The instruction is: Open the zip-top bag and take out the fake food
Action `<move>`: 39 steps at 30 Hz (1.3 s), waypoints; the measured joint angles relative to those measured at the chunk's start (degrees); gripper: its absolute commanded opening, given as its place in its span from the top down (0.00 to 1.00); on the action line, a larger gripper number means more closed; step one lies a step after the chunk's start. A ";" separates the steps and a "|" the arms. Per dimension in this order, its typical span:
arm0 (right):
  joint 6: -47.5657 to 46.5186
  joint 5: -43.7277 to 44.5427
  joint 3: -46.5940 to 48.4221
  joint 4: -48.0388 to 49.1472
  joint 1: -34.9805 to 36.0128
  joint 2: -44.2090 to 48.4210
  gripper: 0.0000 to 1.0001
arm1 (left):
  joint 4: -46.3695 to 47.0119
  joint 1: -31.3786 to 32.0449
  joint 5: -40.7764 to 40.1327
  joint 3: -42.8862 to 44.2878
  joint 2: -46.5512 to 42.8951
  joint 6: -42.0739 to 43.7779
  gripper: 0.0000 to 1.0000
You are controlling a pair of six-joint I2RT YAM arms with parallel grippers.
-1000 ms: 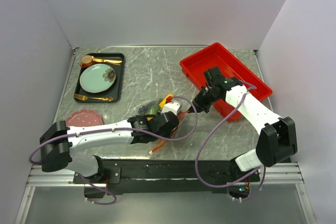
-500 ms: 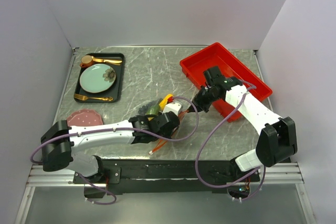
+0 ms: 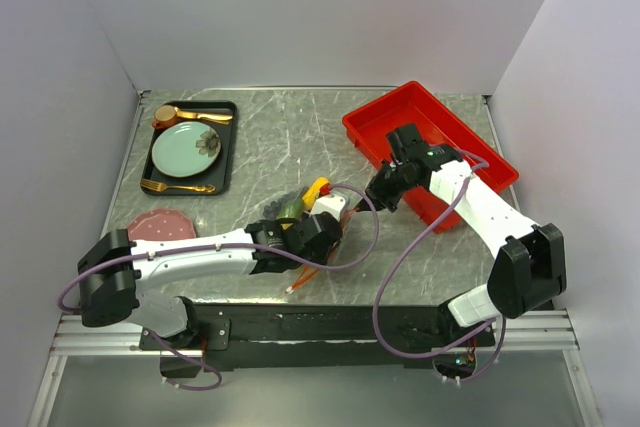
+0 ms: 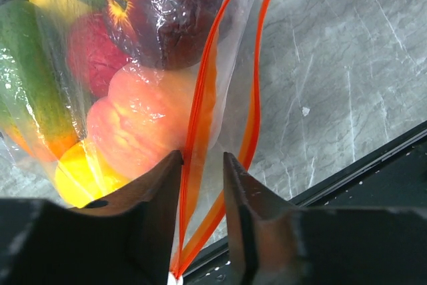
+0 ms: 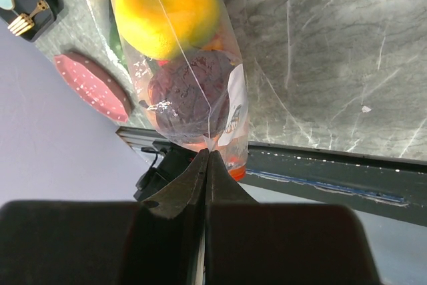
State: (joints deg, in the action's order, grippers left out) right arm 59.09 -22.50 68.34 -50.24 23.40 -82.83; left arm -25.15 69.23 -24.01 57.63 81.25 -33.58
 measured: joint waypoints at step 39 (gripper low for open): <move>-3.28 17.59 -3.26 2.56 4.83 20.55 0.50 | -7.08 -14.80 12.22 13.68 0.24 -7.63 0.99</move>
State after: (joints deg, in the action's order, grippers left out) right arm 55.81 -4.91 65.08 -47.68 28.23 -62.28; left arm -32.23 54.43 -11.79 71.31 81.49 -41.21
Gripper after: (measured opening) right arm 0.505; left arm 0.020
